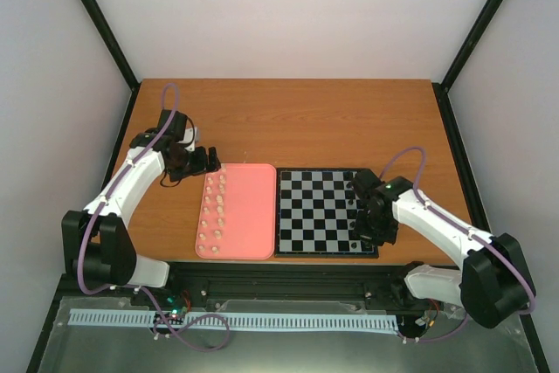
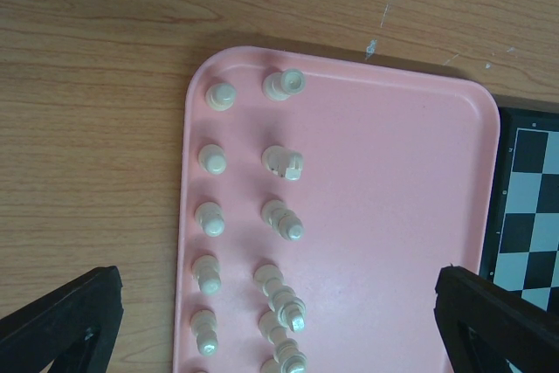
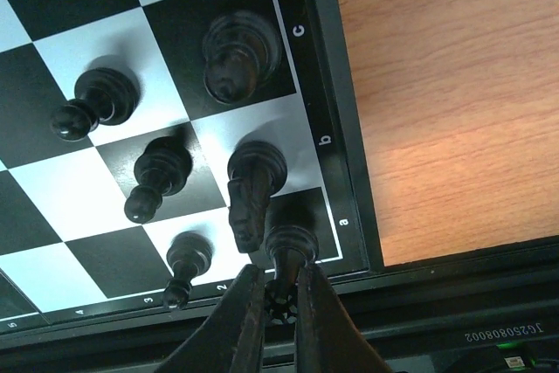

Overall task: Set up the chess pieces on the board
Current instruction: Place the chess piece on the chessboard.

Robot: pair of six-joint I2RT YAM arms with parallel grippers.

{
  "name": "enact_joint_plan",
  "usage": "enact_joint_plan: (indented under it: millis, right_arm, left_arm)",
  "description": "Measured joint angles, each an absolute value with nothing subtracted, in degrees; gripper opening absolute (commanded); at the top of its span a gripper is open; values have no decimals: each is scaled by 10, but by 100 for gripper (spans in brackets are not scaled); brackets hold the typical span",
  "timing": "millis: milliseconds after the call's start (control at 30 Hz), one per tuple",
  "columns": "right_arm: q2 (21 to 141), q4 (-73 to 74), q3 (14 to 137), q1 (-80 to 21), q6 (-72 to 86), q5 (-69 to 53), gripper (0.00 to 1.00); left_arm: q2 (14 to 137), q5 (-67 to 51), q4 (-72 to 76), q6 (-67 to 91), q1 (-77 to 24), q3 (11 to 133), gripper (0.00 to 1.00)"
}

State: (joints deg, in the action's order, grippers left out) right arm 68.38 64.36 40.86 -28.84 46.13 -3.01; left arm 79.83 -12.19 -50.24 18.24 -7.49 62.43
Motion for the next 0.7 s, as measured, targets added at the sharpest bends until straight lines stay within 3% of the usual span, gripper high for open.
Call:
enact_joint_plan:
  millis: [700]
  right_arm:
    - [698, 632, 400, -285, 448, -38, 22]
  left_arm:
    - [798, -120, -502, 182, -75, 624, 100]
